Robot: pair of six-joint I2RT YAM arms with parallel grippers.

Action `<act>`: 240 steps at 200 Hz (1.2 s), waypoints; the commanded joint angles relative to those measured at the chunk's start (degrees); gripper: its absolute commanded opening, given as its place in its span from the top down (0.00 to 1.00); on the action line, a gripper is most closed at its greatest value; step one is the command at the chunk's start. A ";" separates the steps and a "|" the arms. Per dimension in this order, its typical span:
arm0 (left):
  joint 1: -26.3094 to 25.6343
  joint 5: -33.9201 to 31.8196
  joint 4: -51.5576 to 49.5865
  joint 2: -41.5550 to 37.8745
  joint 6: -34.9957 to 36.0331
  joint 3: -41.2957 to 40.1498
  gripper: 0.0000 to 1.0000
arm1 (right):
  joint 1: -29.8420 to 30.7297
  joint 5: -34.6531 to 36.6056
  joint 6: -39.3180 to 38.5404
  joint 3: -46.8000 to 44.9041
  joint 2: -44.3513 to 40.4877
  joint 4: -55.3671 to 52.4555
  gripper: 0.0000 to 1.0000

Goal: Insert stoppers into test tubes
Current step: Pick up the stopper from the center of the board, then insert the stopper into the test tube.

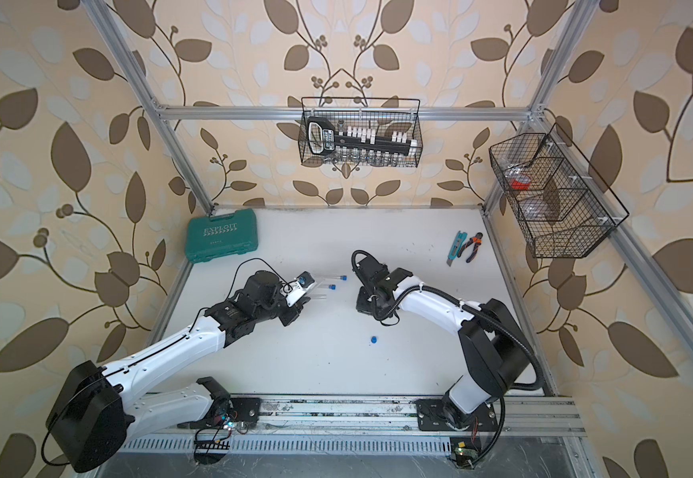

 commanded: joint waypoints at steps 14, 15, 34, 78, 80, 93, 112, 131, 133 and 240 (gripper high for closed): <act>0.32 3.45 -4.21 -3.56 8.35 0.66 1.00 | -0.16 -9.63 -24.66 0.53 -6.70 -0.13 0.86; 0.32 3.49 -4.28 -3.64 8.53 0.71 1.00 | -0.16 -9.97 -25.23 0.61 -6.92 -0.24 0.86; 0.34 5.21 -6.39 -4.88 12.19 1.06 1.00 | -0.12 -14.71 -35.34 1.82 -9.63 -3.34 0.86; 0.32 8.20 -10.52 -7.59 22.27 0.51 1.00 | 0.17 -21.81 -55.01 7.34 -10.84 -14.96 0.85; 0.32 8.41 -10.65 -7.70 22.71 0.56 1.00 | 0.18 -21.96 -55.83 7.51 -10.84 -15.23 0.85; 0.32 10.24 -11.57 -8.37 26.39 0.32 1.00 | 0.57 -23.26 -59.91 8.79 -10.57 -17.43 0.85; 0.32 12.09 -12.05 -9.20 30.72 0.05 1.00 | 1.40 -23.60 -63.27 10.84 -9.64 -19.30 0.85; 0.25 11.81 -11.95 -9.51 33.60 0.10 1.00 | 1.70 -23.99 -64.30 12.92 -7.95 -20.48 0.85; 0.26 11.81 -11.95 -9.52 34.02 0.13 1.00 | 1.75 -24.17 -64.30 13.13 -7.76 -20.59 0.85; -1.12 8.31 -9.57 -8.66 43.25 -0.13 1.00 | 6.76 -30.72 -61.97 19.30 -0.05 -20.77 0.86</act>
